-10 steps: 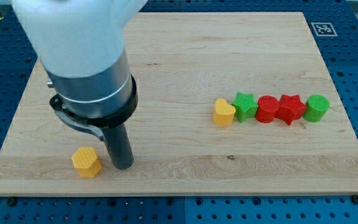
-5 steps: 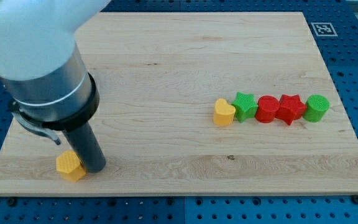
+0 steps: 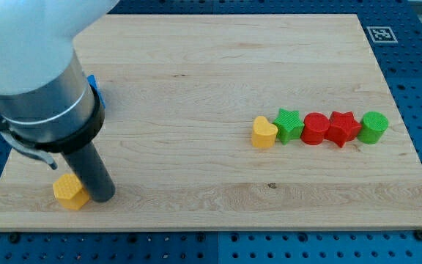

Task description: Push the yellow hexagon to the bottom left of the board

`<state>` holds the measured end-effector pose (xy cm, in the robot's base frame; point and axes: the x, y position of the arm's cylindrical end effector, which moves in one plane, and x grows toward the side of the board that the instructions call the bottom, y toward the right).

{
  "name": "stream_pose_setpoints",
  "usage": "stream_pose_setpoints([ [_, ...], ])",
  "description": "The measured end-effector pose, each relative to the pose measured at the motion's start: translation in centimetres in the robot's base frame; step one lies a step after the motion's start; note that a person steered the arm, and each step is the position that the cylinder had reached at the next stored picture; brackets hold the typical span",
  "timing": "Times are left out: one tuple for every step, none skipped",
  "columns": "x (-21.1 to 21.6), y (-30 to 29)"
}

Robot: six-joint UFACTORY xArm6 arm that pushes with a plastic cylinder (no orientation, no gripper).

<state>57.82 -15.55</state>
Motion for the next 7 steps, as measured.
stream_pose_setpoints([
  [-0.9,-2.1],
  [-0.4,-2.1],
  [-0.4,-2.4],
  [-0.4,-2.9],
  [-0.4,-3.1],
  [-0.4,-3.4],
  [-0.8,-3.2],
])
